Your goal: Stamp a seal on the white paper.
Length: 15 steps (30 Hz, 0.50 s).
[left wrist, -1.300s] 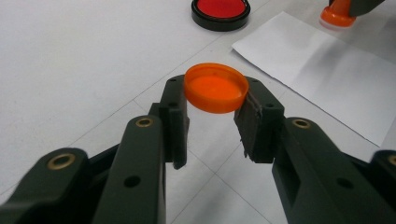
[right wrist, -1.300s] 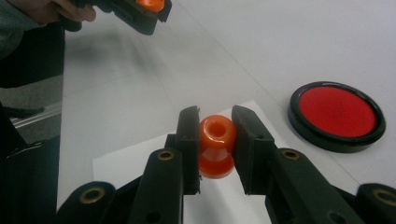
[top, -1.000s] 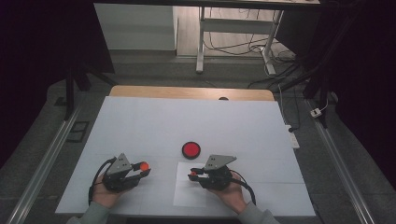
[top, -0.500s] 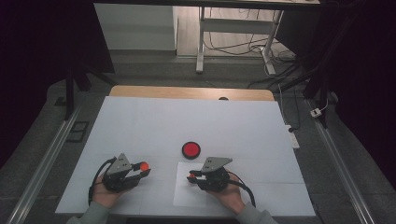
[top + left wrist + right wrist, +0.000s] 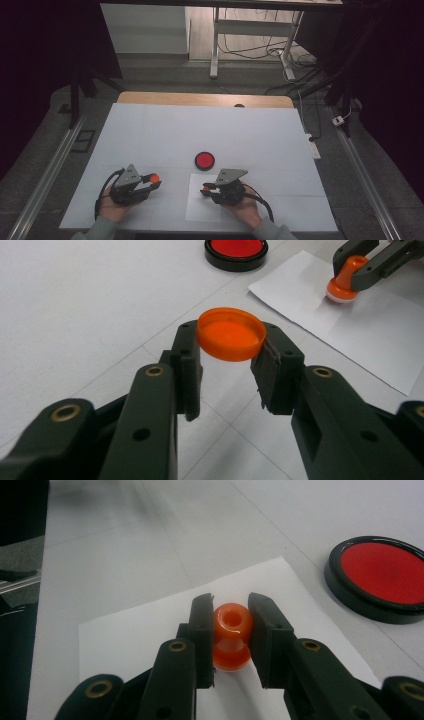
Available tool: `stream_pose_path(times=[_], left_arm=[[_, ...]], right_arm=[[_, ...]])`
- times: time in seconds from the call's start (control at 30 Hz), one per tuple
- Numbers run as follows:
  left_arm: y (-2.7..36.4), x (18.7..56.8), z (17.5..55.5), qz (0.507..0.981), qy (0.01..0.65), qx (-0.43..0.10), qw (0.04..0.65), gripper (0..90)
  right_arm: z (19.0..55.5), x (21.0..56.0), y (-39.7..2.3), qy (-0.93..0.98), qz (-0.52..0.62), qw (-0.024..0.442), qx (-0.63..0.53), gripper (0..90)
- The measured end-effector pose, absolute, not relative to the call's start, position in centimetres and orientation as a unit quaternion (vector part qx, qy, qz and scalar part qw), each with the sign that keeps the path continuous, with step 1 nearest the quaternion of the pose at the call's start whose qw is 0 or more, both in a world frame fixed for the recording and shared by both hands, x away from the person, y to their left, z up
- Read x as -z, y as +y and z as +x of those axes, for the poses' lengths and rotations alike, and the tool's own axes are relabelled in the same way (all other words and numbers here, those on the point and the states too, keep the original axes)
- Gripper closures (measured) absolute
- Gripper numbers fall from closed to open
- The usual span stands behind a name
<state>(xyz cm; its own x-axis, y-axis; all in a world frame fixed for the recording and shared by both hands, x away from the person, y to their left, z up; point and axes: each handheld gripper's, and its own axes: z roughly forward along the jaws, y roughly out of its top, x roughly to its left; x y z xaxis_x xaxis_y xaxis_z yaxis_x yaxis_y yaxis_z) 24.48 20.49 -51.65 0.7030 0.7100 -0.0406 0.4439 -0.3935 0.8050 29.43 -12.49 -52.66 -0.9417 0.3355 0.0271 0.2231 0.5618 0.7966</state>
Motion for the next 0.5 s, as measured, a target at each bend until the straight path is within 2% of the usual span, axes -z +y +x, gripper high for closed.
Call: stream_pose_path(times=[0.5], left_arm=[[20.48,51.66,24.47,0.82,0.352,-0.157,0.423,64.7]], right_arm=[[29.43,53.04,-12.38,0.887,0.154,0.068,-0.429,72.3]])
